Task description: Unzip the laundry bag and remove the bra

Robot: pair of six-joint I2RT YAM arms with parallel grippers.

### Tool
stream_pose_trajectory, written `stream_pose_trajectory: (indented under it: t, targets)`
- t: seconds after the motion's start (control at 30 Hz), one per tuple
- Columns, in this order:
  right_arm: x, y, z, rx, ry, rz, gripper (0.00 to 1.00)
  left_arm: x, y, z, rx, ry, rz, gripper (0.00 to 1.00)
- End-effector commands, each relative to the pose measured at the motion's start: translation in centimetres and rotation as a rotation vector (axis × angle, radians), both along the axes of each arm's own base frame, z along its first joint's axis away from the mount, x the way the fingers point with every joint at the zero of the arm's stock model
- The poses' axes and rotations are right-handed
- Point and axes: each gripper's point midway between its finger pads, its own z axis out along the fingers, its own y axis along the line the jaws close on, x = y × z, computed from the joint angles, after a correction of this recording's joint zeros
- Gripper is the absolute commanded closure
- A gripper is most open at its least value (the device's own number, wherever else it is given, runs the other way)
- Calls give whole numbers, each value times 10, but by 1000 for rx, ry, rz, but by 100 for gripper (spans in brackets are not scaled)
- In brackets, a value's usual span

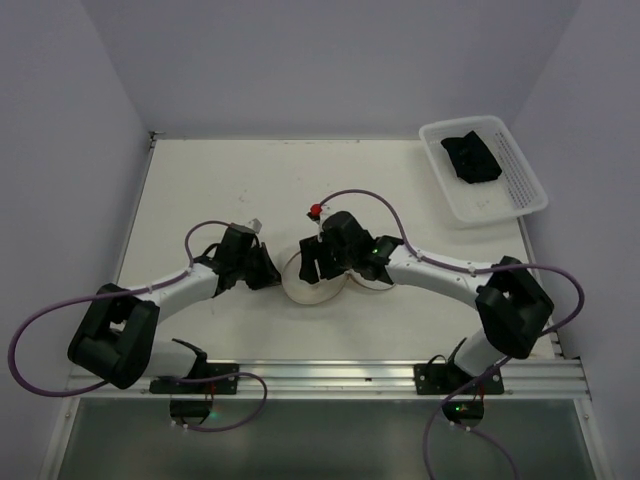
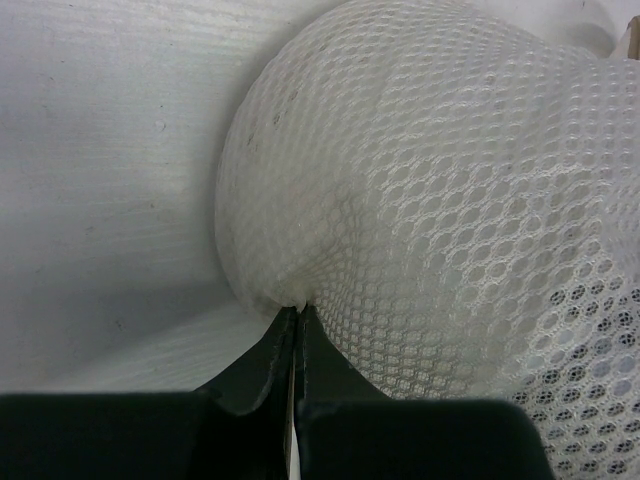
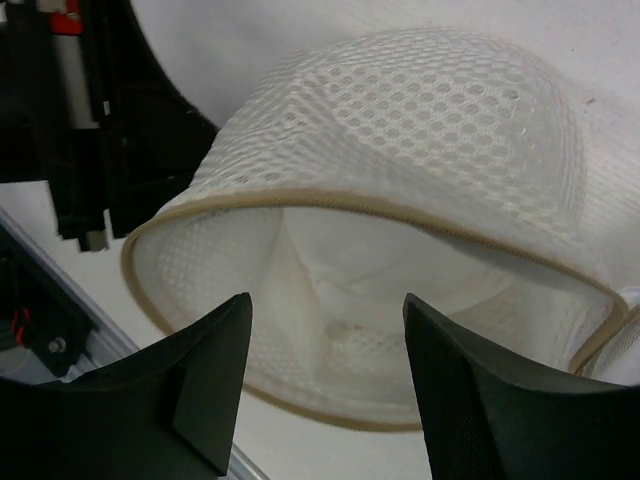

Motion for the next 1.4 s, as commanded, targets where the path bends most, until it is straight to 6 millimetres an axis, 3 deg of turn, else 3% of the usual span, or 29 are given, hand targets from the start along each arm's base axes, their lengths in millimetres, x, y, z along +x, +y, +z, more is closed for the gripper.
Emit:
stream_pose_trajectory:
  t: [0.0,0.13,0.37,0.63,0.73,0.87,0.9,1.0,1.03,1.2,1.27,1.3,1.37]
  targets:
    - [34,15,16,22,-116,-46,36,9,-5,18,-29,-52,-25,100]
    - [47,18,3,-22,-134,-68,33,8,-4,20,-29,-54,-23,100]
    - [56,23,-24,-81,-123,-89,17,5,-3,18,-24,-45,-22,100]
    - [41,33,-83,-164,-18,-60,13,5,-3,18,-22,-41,-23,100]
    - [34,29,-101,-199,35,-67,21,5,-2,17,-19,-39,-22,100]
    - [30,21,-114,-236,58,-78,54,4,-1,16,-12,-37,-19,100]
    - [29,21,-114,-239,59,-75,71,4,-1,16,-11,-38,-18,100]
    - [28,15,-106,-241,44,-75,97,4,1,15,0,-36,-11,100]
    - [28,13,-101,-242,30,-73,100,4,2,15,2,-36,-9,100]
    - [18,13,-36,-122,-57,8,100,9,9,20,29,-55,17,100]
    - [5,14,-23,-83,-50,85,100,11,11,21,33,-58,27,100]
    - [1,15,-6,-44,-66,112,100,11,12,21,34,-56,32,100]
    - [-9,12,4,-19,-64,161,100,12,12,22,33,-56,33,100]
